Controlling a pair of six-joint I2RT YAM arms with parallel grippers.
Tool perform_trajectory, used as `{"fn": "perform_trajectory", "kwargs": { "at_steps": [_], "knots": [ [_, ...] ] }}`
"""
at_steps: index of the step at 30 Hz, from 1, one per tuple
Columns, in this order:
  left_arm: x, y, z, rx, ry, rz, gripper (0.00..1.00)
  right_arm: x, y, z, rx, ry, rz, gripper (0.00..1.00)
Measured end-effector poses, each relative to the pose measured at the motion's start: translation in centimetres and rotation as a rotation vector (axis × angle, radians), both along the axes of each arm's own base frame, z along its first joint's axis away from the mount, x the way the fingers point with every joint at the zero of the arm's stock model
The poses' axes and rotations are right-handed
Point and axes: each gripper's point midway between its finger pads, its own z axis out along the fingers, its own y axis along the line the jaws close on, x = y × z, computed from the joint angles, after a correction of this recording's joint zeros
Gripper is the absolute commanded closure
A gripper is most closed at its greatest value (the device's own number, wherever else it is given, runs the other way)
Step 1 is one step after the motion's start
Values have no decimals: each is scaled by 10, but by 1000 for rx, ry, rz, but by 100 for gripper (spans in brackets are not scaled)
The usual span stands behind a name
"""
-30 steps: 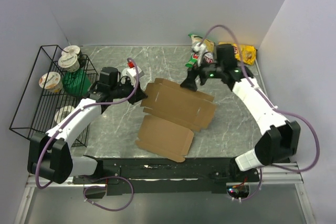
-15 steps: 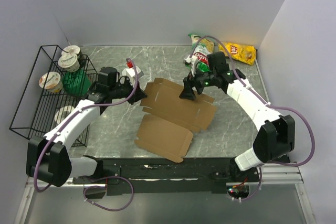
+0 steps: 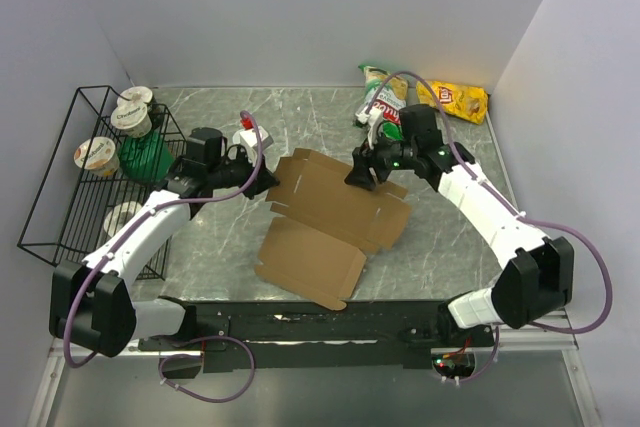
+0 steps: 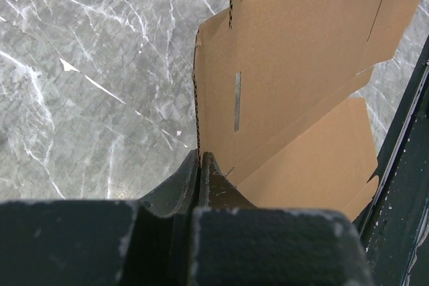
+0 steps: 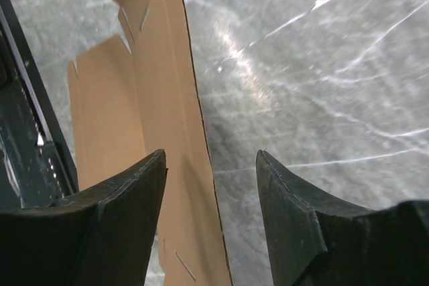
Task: Fold the paper box
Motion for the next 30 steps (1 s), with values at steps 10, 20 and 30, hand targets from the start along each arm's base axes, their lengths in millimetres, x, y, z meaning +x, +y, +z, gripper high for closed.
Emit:
{"fn": "perform_trajectory", "kwargs": {
  "at_steps": [10,20,30],
  "knots": [
    [-1,0,4,-4,-11,0,99,2,-2,10,47,3,10,58],
    [1,2,4,4,-18,16,99,2,-4,16,46,-16,-3,66],
    [2,3,4,6,-18,22,99,0,-5,20,52,-39,-5,93]
  ]
}}
